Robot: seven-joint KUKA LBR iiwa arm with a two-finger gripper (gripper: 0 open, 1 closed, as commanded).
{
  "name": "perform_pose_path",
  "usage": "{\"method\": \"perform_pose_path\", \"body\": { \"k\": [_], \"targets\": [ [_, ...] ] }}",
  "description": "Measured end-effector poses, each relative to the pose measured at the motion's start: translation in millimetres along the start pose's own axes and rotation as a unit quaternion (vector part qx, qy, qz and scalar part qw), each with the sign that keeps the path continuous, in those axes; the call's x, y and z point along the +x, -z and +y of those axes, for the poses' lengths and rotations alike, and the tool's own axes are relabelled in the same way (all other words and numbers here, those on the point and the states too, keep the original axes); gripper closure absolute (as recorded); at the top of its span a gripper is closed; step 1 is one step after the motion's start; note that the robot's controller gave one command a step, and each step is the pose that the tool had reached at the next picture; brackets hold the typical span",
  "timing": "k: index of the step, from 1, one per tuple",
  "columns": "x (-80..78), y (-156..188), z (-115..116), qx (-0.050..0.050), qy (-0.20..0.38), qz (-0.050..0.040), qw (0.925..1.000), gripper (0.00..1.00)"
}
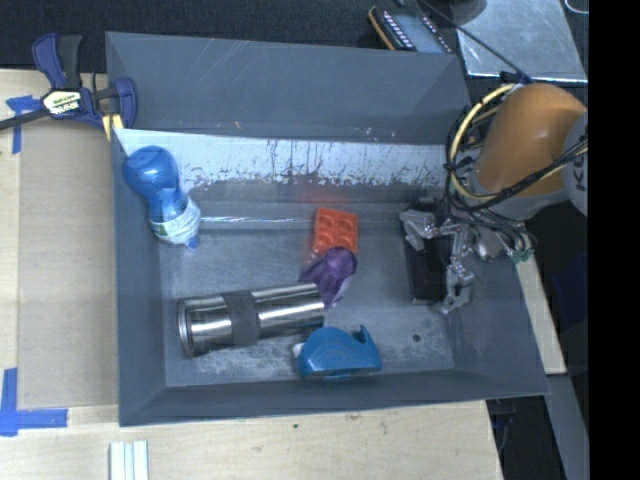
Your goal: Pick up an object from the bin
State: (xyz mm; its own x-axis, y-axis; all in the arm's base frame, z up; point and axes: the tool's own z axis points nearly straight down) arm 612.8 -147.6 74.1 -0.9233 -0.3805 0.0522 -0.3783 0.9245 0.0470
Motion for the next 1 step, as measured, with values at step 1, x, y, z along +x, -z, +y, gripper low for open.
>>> {"method": "perform_pose_path", "body": {
  "k": [1],
  "targets": [
    [6.6,0.0,-1.0,0.005,-0.078,-0.0067,0.9969,0.00]
  ]
}}
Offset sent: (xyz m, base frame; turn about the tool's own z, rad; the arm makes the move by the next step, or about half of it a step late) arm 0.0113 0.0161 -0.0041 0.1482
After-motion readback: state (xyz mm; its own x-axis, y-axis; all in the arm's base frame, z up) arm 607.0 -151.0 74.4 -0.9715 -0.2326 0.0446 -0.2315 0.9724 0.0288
